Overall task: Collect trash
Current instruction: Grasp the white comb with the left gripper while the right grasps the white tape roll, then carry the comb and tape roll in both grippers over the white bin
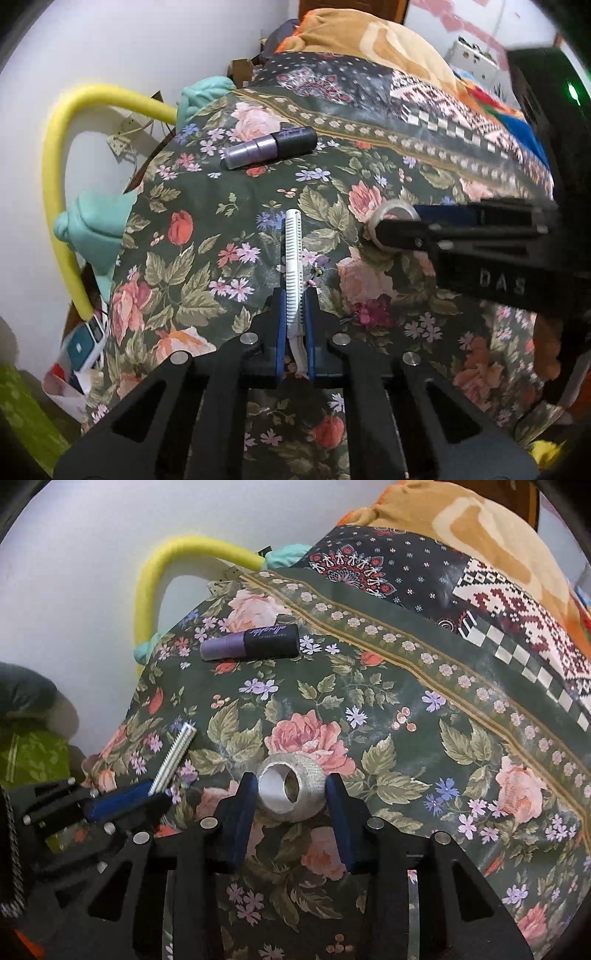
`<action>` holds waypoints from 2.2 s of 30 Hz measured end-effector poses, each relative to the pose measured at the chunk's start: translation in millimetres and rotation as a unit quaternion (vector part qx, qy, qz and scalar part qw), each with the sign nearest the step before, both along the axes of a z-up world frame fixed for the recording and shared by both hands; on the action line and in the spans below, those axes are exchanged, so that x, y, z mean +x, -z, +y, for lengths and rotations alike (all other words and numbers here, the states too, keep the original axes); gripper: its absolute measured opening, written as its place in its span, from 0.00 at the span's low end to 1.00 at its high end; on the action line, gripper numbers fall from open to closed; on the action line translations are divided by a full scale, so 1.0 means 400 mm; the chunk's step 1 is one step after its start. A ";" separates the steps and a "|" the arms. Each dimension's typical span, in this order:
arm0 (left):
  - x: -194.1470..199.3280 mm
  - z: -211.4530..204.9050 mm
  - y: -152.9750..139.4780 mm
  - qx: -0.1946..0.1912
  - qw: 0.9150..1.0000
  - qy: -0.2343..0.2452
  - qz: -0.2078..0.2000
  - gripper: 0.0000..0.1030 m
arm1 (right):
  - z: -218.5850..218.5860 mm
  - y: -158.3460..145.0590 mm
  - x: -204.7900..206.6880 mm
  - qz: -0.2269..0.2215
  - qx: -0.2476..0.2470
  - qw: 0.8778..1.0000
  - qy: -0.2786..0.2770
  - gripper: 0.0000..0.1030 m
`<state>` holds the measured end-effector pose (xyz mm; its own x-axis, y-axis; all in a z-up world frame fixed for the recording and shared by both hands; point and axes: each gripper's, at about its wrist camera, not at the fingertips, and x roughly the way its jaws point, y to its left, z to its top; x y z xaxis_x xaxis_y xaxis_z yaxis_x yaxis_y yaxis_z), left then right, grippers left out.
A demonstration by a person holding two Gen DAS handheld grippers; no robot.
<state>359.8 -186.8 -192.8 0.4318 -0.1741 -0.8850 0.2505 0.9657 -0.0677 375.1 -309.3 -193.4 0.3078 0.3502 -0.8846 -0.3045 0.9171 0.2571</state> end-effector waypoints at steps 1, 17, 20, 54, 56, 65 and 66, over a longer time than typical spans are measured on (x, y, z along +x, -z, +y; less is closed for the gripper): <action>-0.003 0.003 -0.004 -0.004 1.000 -0.003 0.000 0.08 | -0.002 -0.003 -0.006 0.001 0.003 1.000 -0.002 0.31; -0.152 0.044 -0.151 -0.008 0.999 -0.023 -0.043 0.08 | 0.000 -0.117 -0.134 -0.033 -0.002 0.999 -0.012 0.07; -0.189 0.070 -0.184 -0.012 0.998 -0.036 -0.053 0.08 | 0.017 -0.182 -0.178 -0.053 0.007 0.998 -0.018 0.07; -0.796 0.554 -0.298 0.003 0.969 -0.226 -0.095 0.08 | 0.526 -0.393 -0.679 -0.112 0.061 0.974 -0.187 0.07; -0.817 0.573 -0.264 0.003 0.969 -0.234 -0.080 0.08 | 0.555 -0.367 -0.701 -0.099 0.059 0.974 -0.195 0.07; -0.880 0.648 -0.090 0.001 0.966 -0.259 -0.006 0.08 | 0.660 -0.216 -0.757 -0.035 0.020 0.973 -0.226 0.07; -0.887 0.655 -0.068 0.000 0.965 -0.263 0.001 0.08 | 0.673 -0.189 -0.759 -0.023 0.012 0.973 -0.231 0.07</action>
